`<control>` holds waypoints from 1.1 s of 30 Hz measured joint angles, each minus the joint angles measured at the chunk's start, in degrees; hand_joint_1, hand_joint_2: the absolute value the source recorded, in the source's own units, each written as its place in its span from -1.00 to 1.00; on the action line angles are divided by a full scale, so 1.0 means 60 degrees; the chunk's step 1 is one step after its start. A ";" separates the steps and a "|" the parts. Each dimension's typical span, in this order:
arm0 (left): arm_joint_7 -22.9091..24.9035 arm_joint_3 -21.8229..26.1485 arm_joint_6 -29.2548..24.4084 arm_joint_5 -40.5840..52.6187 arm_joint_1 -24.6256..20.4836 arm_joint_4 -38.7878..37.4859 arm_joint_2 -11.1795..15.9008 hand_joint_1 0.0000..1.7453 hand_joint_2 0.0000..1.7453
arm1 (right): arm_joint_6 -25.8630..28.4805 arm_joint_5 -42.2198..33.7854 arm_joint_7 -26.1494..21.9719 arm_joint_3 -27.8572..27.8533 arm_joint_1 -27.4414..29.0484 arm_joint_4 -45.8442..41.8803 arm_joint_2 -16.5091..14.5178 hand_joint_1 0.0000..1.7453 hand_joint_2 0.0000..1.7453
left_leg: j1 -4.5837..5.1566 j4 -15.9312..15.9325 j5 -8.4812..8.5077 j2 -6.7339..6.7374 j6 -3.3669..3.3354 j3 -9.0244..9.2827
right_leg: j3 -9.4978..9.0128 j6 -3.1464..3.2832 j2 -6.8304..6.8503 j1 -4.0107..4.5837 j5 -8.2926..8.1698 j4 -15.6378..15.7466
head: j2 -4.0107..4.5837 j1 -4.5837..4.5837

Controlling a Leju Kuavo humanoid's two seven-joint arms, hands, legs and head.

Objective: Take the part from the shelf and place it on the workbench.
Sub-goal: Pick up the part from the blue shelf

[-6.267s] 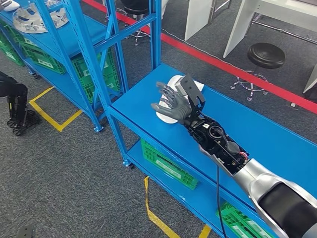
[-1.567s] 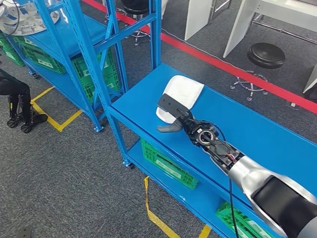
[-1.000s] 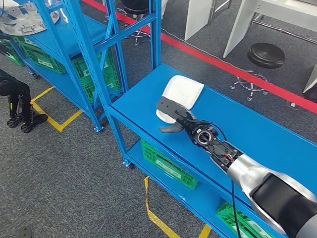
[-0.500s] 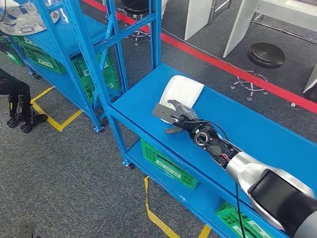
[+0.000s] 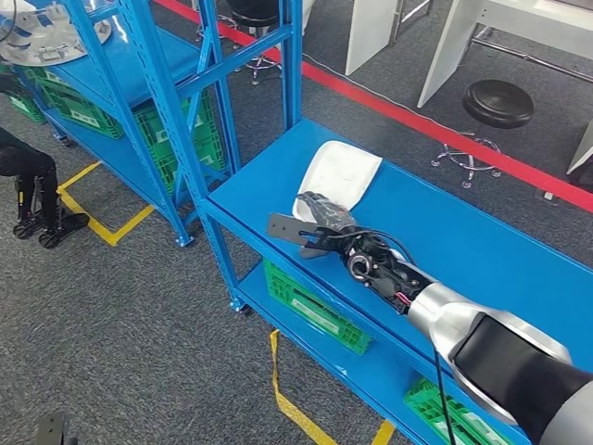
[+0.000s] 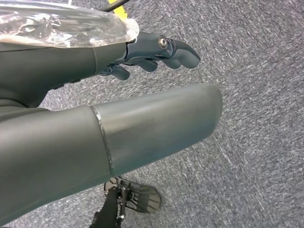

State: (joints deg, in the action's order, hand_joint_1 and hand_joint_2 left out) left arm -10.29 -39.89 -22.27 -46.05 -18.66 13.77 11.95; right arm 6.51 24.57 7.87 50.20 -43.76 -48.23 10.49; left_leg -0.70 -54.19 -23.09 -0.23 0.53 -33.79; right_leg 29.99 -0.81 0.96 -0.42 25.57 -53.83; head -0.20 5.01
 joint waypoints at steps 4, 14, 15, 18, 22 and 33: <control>0.0000 -0.0001 -0.0001 0.0000 -0.0004 0.0000 -0.0003 -1.00 -1.00 | 0.0002 0.0004 -0.0002 0.0085 -0.0013 0.0115 -0.0065 -1.00 1.00 | 0.0000 0.0000 0.0000 0.0000 0.0000 0.0000 | 0.0000 0.0000 0.0000 0.0000 0.0000 0.0000 | 0.0000 0.0000; 0.0002 -0.0001 -0.0001 0.0008 -0.0016 0.0000 -0.0013 -1.00 -1.00 | -0.0017 0.0066 -0.0052 0.0281 -0.0107 0.0384 -0.0181 -1.00 1.00 | 0.0000 0.0000 0.0000 0.0000 0.0000 0.0001 | 0.0001 0.0000 0.0000 0.0000 0.0000 0.0000 | 0.0000 0.0000; 0.0006 -0.0001 -0.0001 0.0014 -0.0020 0.0000 -0.0015 -1.00 -1.00 | -0.0017 0.0108 -0.0068 0.0302 -0.0122 0.0419 -0.0200 -1.00 1.00 | 0.0000 0.0000 0.0000 0.0000 0.0000 0.0001 | 0.0001 0.0000 0.0000 0.0000 0.0000 0.0000 | 0.0000 0.0000; 0.0033 -0.0001 0.0000 0.0034 -0.0036 0.0000 -0.0025 -1.00 -1.00 | 0.0055 0.0334 -0.0135 0.0363 -0.0161 0.0544 -0.0282 -1.00 1.00 | 0.0000 0.0000 0.0000 0.0000 0.0000 0.0001 | 0.0001 0.0000 0.0000 0.0000 0.0000 0.0000 | 0.0000 -0.0001; 0.0070 0.0000 0.0000 0.0043 -0.0068 0.0000 -0.0036 -1.00 -1.00 | 0.0346 0.0927 -0.0144 0.0448 -0.0213 0.0750 -0.0427 -1.00 1.00 | 0.0000 0.0000 0.0000 0.0001 0.0000 0.0001 | 0.0000 0.0000 -0.0001 0.0000 0.0000 0.0000 | 0.0000 0.0000; 0.0224 -0.0004 -0.0003 0.0171 -0.0195 0.0000 -0.0109 -1.00 -1.00 | 0.1710 0.3136 0.0377 0.0723 -0.0338 0.1626 -0.0759 -1.00 1.00 | 0.0000 -0.0001 0.0000 0.0001 0.0000 0.0001 | 0.0001 0.0000 -0.0001 0.0000 0.0000 0.0000 | 0.0000 0.0000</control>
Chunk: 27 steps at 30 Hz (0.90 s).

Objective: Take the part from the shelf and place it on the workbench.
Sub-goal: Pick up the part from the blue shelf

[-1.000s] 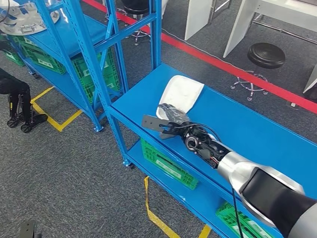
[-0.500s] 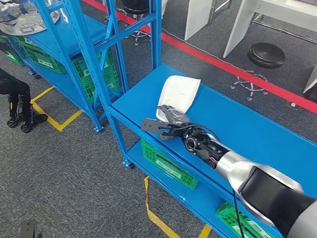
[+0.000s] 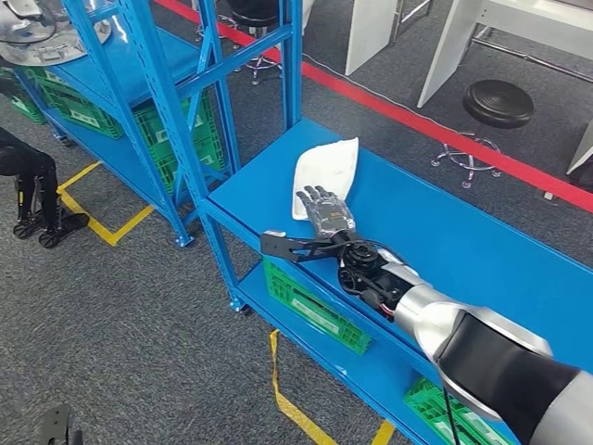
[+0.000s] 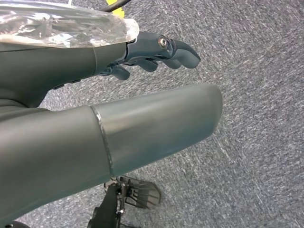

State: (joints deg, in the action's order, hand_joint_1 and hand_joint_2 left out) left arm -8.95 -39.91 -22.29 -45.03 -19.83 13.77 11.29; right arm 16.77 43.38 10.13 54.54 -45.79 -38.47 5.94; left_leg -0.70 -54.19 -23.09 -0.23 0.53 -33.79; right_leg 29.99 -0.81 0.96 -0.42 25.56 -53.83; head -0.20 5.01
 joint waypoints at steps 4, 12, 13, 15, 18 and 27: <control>0.0046 -0.0005 -0.0001 -0.0006 -0.0035 0.0000 -0.0012 -1.00 -1.00 | 0.0227 0.0736 0.0149 0.0030 -0.0068 0.0274 -0.0034 -1.00 1.00 | 0.0000 0.0000 0.0000 0.0000 0.0000 0.0000 | 0.0000 0.0000 0.0000 -0.0001 0.0000 0.0000 | 0.0000 0.0000; 0.0053 -0.0011 -0.0001 -0.0036 -0.0045 0.0000 -0.0022 -1.00 -1.00 | 0.0451 0.1258 0.0234 0.0046 -0.0152 0.0556 -0.0072 -1.00 1.00 | 0.0000 -0.0001 0.0000 0.0001 0.0000 0.0002 | 0.0000 0.0000 -0.0001 -0.0001 -0.0001 0.0000 | 0.0000 0.0000; 0.0053 -0.0011 -0.0001 -0.0036 -0.0045 0.0000 -0.0023 -1.00 -1.00 | 0.0457 0.1270 0.0240 0.0047 -0.0156 0.0565 -0.0072 -1.00 1.00 | 0.0000 -0.0001 0.0000 0.0001 0.0000 0.0002 | 0.0000 0.0000 -0.0001 -0.0001 -0.0001 0.0000 | 0.0000 0.0000; 0.0053 -0.0011 -0.0001 -0.0039 -0.0045 0.0000 -0.0025 -1.00 -1.00 | 0.0502 0.1340 0.0263 0.0052 -0.0183 0.0658 -0.0077 -1.00 1.00 | 0.0000 -0.0001 0.0001 0.0001 0.0000 0.0003 | 0.0000 0.0000 -0.0001 0.0000 -0.0001 0.0000 | 0.0000 0.0000; 0.0053 -0.0011 -0.0001 -0.0050 -0.0045 0.0000 -0.0027 -1.00 -1.00 | 0.0599 0.1476 0.0300 0.0057 -0.0249 0.0872 -0.0087 -1.00 1.00 | 0.0000 -0.0001 0.0001 0.0001 0.0000 0.0004 | -0.0002 0.0000 -0.0001 0.0000 -0.0001 0.0000 | 0.0000 0.0000; 0.0053 -0.0011 -0.0001 -0.0069 -0.0045 0.0000 -0.0028 -1.00 -1.00 | 0.0672 0.1576 0.0313 0.0057 -0.0332 0.1162 -0.0112 -1.00 1.00 | 0.0000 -0.0001 0.0001 0.0001 0.0000 0.0008 | -0.0005 0.0000 -0.0001 -0.0001 -0.0001 0.0000 | 0.0000 0.0000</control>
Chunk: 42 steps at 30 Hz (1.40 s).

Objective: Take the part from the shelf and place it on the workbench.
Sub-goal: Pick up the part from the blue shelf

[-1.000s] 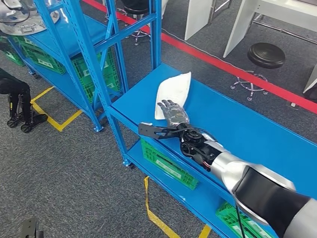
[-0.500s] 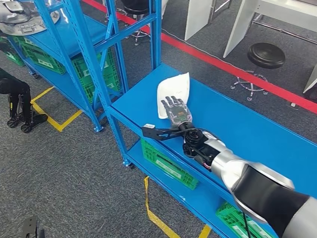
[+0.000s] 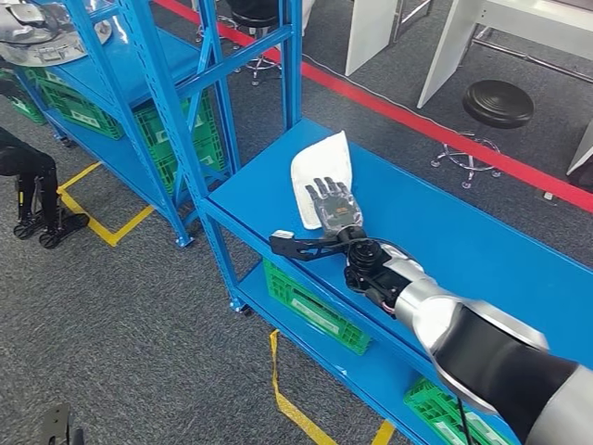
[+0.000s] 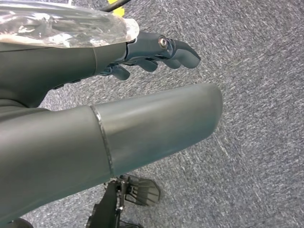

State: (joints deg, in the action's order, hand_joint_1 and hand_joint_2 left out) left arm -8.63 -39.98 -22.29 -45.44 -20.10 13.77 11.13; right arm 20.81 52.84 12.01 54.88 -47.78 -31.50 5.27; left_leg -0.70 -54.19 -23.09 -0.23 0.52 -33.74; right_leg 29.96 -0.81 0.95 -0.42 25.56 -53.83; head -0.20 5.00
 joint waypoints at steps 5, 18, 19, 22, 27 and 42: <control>0.0000 0.0000 0.0000 0.0000 -0.0001 0.0000 -0.0004 -1.00 -1.00 | 0.0021 0.0009 -0.0002 0.0000 -0.0027 0.0107 -0.0029 -1.00 1.00 | 0.0000 0.0000 0.0000 0.0000 0.0000 0.0008 | -0.0007 0.0000 -0.0001 0.0000 0.0000 0.0000 | 0.0000 0.0000; 0.0000 0.0000 0.0000 -0.0002 0.0000 0.0000 -0.0006 -1.00 -1.00 | 0.0059 0.0087 -0.0001 0.0000 -0.0046 0.0263 -0.0065 1.00 1.00 | 0.0000 0.0000 0.0000 0.0000 0.0000 0.0024 | -0.0023 0.0000 0.0000 0.0000 0.0000 0.0000 | 0.0000 0.0000; 0.0000 0.0000 -0.0001 -0.0003 0.0000 0.0000 -0.0007 -1.00 -1.00 | 0.0064 0.0109 0.0000 0.0000 -0.0044 0.0293 -0.0069 1.00 1.00 | 0.0000 0.0000 0.0000 0.0000 0.0000 0.0024 | -0.0023 0.0000 0.0000 0.0000 0.0000 0.0000 | 0.0000 0.0000; 0.0003 0.0000 -0.0015 -0.0013 0.0000 0.0000 -0.0007 -1.00 -1.00 | 0.0080 0.0145 0.0001 -0.0001 -0.0041 0.0385 -0.0073 1.00 1.00 | 0.0000 0.0000 0.0000 0.0000 0.0000 0.0024 | -0.0023 0.0000 0.0000 0.0000 0.0000 0.0000 | 0.0000 -0.0001; 0.0011 -0.0001 -0.0031 -0.0043 0.0000 0.0000 -0.0007 -1.00 -1.00 | 0.0104 0.0178 -0.0018 -0.0004 -0.0039 0.0514 -0.0082 1.00 1.00 | 0.0000 0.0000 0.0000 0.0000 0.0000 0.0023 | -0.0022 0.0000 0.0000 0.0000 0.0000 0.0000 | 0.0000 0.0000; -0.0001 -0.0004 -0.0117 -0.0157 0.0029 -0.0001 -0.0007 -1.00 -1.00 | 0.0037 0.0553 -0.0013 -0.0004 -0.0175 0.0666 -0.0159 1.00 1.00 | 0.0000 0.0001 0.0000 0.0000 0.0000 0.0026 | -0.0028 0.0000 0.0000 0.0001 0.0000 0.0000 | 0.0000 -0.0002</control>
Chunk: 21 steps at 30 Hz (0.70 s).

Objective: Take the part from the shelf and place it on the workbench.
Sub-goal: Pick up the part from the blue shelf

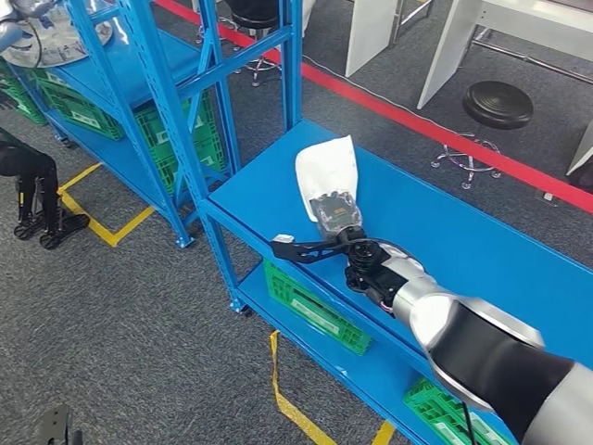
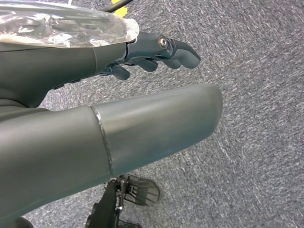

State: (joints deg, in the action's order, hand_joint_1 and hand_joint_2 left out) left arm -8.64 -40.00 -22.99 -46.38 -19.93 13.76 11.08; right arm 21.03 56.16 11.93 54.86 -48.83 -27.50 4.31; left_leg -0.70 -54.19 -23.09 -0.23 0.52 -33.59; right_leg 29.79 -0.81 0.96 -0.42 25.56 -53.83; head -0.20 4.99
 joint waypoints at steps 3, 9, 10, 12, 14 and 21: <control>0.0001 0.0000 -0.0007 0.0000 0.0000 -0.0003 0.0000 -1.00 -1.00 | -0.0006 0.0059 0.0000 0.0000 -0.0010 0.0026 -0.0008 1.00 1.00 | 0.0000 -0.0001 0.0000 0.0000 0.0000 0.0000 | -0.0002 0.0000 0.0000 -0.0001 0.0000 0.0000 | 0.0000 0.0002; 0.0001 0.0000 -0.0025 -0.0005 0.0001 -0.0003 0.0000 -1.00 -1.00 | -0.0005 0.0144 0.0000 0.0000 -0.0013 0.0034 -0.0008 1.00 1.00 | 0.0001 -0.0001 0.0000 0.0000 0.0000 0.0001 | -0.0001 0.0000 0.0000 -0.0001 0.0000 0.0000 | 0.0000 0.0002; 0.0001 0.0000 -0.0025 -0.0006 0.0001 -0.0003 0.0000 -1.00 -1.00 | -0.0004 0.0145 0.0000 0.0000 -0.0013 0.0035 -0.0008 1.00 1.00 | 0.0001 -0.0001 0.0000 0.0000 0.0000 0.0002 | -0.0002 0.0000 0.0000 -0.0001 0.0000 0.0000 | 0.0000 0.0002; 0.0001 0.0000 -0.0025 -0.0007 0.0001 -0.0002 0.0000 -1.00 -1.00 | -0.0004 0.0145 0.0000 0.0000 -0.0014 0.0038 -0.0008 1.00 1.00 | 0.0000 -0.0001 0.0000 0.0000 0.0000 0.0003 | -0.0002 0.0000 0.0000 -0.0001 0.0000 0.0000 | 0.0000 0.0002; 0.0001 0.0000 -0.0025 -0.0008 0.0001 -0.0002 0.0000 -1.00 -1.00 | -0.0004 0.0145 0.0000 0.0000 -0.0014 0.0042 -0.0008 1.00 1.00 | 0.0000 0.0000 0.0000 0.0000 0.0000 0.0004 | -0.0003 0.0000 0.0000 0.0000 0.0000 0.0000 | 0.0000 0.0002; 0.0001 0.0000 -0.0025 -0.0009 0.0001 -0.0003 0.0000 -1.00 -1.00 | -0.0004 0.0145 0.0000 0.0000 -0.0015 0.0047 -0.0008 1.00 1.00 | 0.0000 0.0000 0.0000 0.0000 0.0000 0.0005 | -0.0004 0.0000 0.0000 0.0000 0.0000 0.0000 | 0.0000 0.0002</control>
State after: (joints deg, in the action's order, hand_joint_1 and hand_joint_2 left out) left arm -8.63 -40.00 -23.15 -46.44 -19.92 13.75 11.08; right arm 21.00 57.02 11.93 54.86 -48.92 -27.22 4.26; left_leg -0.70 -54.19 -23.09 -0.23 0.52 -33.55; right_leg 29.76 -0.81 0.95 -0.42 25.56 -53.83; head -0.20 5.01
